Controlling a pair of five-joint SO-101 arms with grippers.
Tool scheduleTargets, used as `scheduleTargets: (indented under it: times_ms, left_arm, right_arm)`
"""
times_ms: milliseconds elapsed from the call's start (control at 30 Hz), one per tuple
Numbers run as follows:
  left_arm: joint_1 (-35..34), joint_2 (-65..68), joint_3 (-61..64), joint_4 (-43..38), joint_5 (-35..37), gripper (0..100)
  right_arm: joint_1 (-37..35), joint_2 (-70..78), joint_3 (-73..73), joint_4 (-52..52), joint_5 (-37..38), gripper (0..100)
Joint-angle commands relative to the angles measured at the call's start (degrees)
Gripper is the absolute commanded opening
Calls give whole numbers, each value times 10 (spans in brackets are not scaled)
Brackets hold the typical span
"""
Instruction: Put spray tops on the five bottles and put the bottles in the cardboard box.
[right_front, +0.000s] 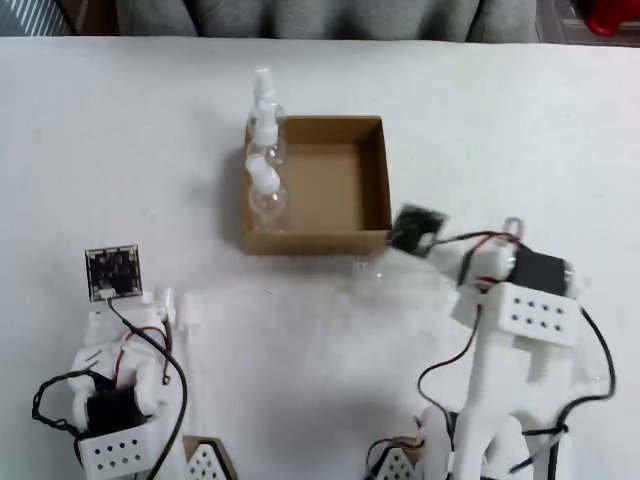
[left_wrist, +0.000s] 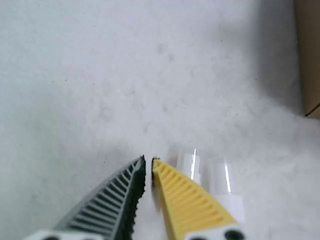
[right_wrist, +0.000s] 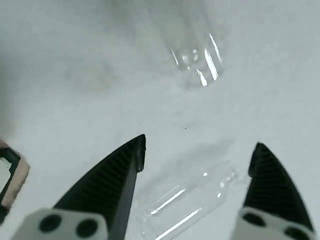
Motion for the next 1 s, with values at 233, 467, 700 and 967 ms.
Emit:
scheduleTargets:
  times_ms: [233,467,700,967]
  left_arm:
    - [-6,-14,-3,5,-7,24]
    - [-6,-14,-3,5,-7,24]
    - [-6,-14,-3,5,-7,24]
    - [-6,-14,-3,4,-7,24]
  right_arm:
    - [-131,-11,44,-14,98,401]
    - [-143,19,82,-98,97,401]
    - [-143,146,76,-183,91,401]
    - [-138,279,-4,-190,61,371]
